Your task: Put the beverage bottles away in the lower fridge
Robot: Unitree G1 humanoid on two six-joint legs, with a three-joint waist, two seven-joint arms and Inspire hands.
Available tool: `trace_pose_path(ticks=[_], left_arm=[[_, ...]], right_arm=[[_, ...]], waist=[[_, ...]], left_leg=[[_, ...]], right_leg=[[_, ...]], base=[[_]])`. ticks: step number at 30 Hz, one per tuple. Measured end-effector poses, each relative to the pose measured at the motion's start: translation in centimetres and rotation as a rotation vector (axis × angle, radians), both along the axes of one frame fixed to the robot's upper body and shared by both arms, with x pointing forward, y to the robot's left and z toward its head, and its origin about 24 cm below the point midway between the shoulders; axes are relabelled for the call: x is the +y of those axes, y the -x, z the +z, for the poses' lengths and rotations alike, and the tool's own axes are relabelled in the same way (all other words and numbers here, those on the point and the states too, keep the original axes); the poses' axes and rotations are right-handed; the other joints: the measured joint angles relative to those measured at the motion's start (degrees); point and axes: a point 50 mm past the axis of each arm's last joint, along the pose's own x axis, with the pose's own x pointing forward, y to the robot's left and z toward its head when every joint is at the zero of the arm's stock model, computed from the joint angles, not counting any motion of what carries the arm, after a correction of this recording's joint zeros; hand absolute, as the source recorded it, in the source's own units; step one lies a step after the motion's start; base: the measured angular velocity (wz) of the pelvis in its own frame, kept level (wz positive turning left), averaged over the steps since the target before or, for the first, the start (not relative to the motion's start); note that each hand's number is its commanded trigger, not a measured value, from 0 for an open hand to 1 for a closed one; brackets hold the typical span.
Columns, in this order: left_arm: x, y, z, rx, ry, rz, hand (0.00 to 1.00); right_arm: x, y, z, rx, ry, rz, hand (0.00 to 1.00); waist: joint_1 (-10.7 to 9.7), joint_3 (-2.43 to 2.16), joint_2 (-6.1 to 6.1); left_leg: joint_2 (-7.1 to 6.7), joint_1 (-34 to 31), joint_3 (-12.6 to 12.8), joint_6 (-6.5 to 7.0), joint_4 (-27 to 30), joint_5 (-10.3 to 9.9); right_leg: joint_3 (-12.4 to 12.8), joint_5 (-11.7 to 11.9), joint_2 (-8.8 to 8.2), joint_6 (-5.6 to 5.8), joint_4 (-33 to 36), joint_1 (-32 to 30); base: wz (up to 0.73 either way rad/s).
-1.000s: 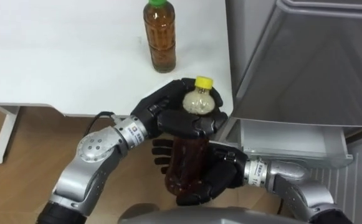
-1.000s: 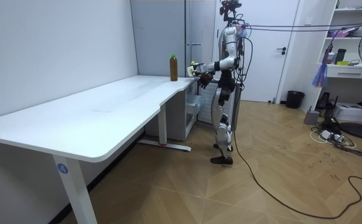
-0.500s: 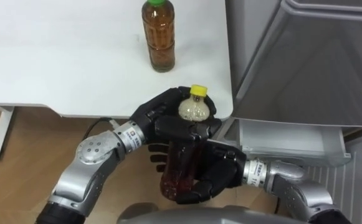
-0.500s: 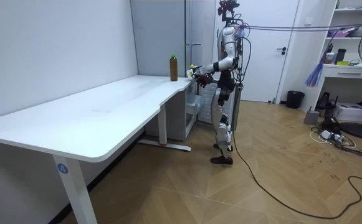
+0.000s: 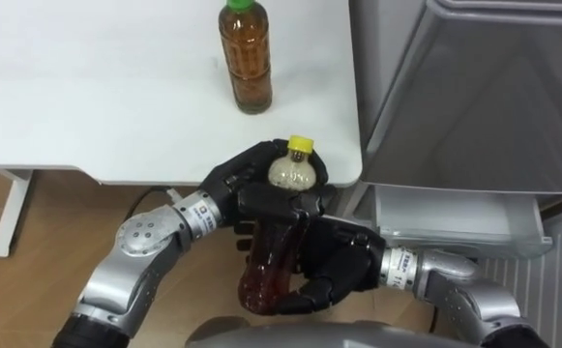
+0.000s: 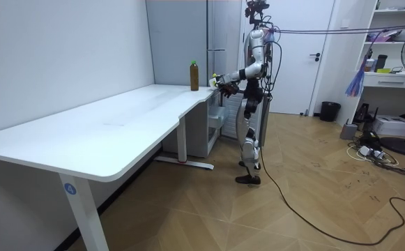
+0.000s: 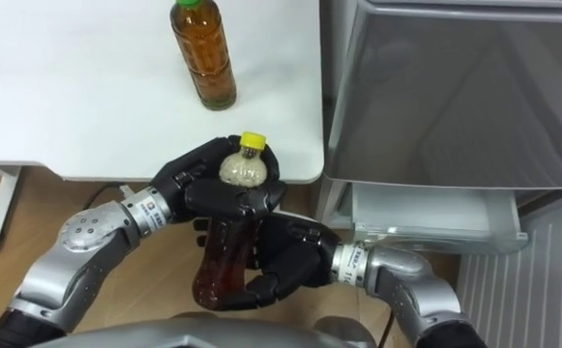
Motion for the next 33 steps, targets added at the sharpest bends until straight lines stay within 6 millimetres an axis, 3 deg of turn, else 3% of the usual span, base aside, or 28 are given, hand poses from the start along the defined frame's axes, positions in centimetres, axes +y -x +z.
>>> trace_pose_path(ticks=[5, 6, 8, 10, 11, 15, 24, 32, 33], left_arm=[[0.0, -0.1, 0.1, -0.004, -0.003, -0.001, 1.00], [0.1, -0.2, 0.1, -0.007, -0.003, -0.002, 1.00], [0.0, -0.3, 0.2, -0.011, -0.003, -0.003, 1.00], [0.0, -0.4, 0.3, -0.015, -0.003, -0.004, 1.00], [0.0, -0.4, 0.3, -0.015, -0.003, -0.004, 1.00], [0.2, -0.3, 0.3, -0.013, -0.010, -0.012, 1.00], [-0.7, -0.3, 0.4, -0.010, 0.034, -0.046, 1.00], [-1.1, -0.3, 0.4, -0.015, 0.031, -0.049, 1.00], [-1.2, -0.3, 0.4, -0.019, 0.025, -0.052, 0.91]], right_arm=[[0.1, 0.0, 0.0, 0.012, -0.014, -0.016, 0.00], [0.1, 0.0, 0.0, 0.014, -0.018, -0.020, 0.04], [0.1, 0.0, 0.0, 0.018, -0.025, -0.028, 0.30], [0.0, 0.0, 0.0, 0.023, -0.032, -0.035, 0.83], [0.0, 0.0, 0.0, 0.027, -0.033, -0.038, 1.00], [-0.4, 0.0, -0.1, 0.036, -0.010, -0.049, 1.00], [-0.3, -0.1, -0.3, 0.041, 0.020, -0.083, 1.00], [0.0, -0.2, -0.4, 0.044, 0.032, -0.102, 1.00], [0.1, -0.2, -0.4, 0.045, 0.035, -0.104, 1.00]], waist=[[-0.07, 0.23, -0.36], [-0.07, 0.29, -0.45], [-0.02, 0.34, -0.54], [-0.02, 0.38, -0.60], [-0.03, 0.40, -0.64], [0.12, 0.62, -1.05], [0.03, 0.56, -1.14], [0.02, 0.10, -0.47], [0.03, 0.10, -0.47]], left_leg=[[0.03, -0.10, 0.01, 0.00, 0.10, 0.00], [0.04, -0.11, 0.01, 0.00, 0.10, 0.00], [0.04, -0.11, 0.00, 0.00, 0.04, 0.00], [0.04, -0.14, 0.00, 0.00, -0.03, 0.00], [0.04, -0.13, 0.01, 0.00, -0.03, -0.01], [0.06, -0.09, 0.04, 0.00, -0.05, 0.00], [0.08, -0.17, 0.08, 0.00, 0.14, -0.01], [0.04, -0.16, 0.07, 0.00, 0.12, 0.00], [0.05, -0.16, 0.06, 0.00, 0.13, 0.00]], right_leg=[[-0.20, 0.00, -0.02, 0.00, 0.00, 0.04], [-0.21, 0.00, -0.01, 0.00, 0.01, 0.04], [-0.20, 0.00, 0.03, 0.00, 0.00, -0.01], [-0.20, 0.00, 0.07, 0.00, -0.01, -0.07], [-0.21, 0.00, 0.05, 0.00, -0.01, -0.06], [-0.12, 0.00, 0.02, 0.00, -0.05, -0.06], [-0.28, 0.01, 0.11, -0.01, -0.05, -0.03], [-0.18, 0.02, 0.07, -0.03, 0.05, -0.07], [-0.18, 0.02, 0.07, -0.03, 0.05, -0.07]], base=[[0.00], [0.00], [0.00], [0.00], [0.00], [0.00], [0.00], [0.00], [0.00]])
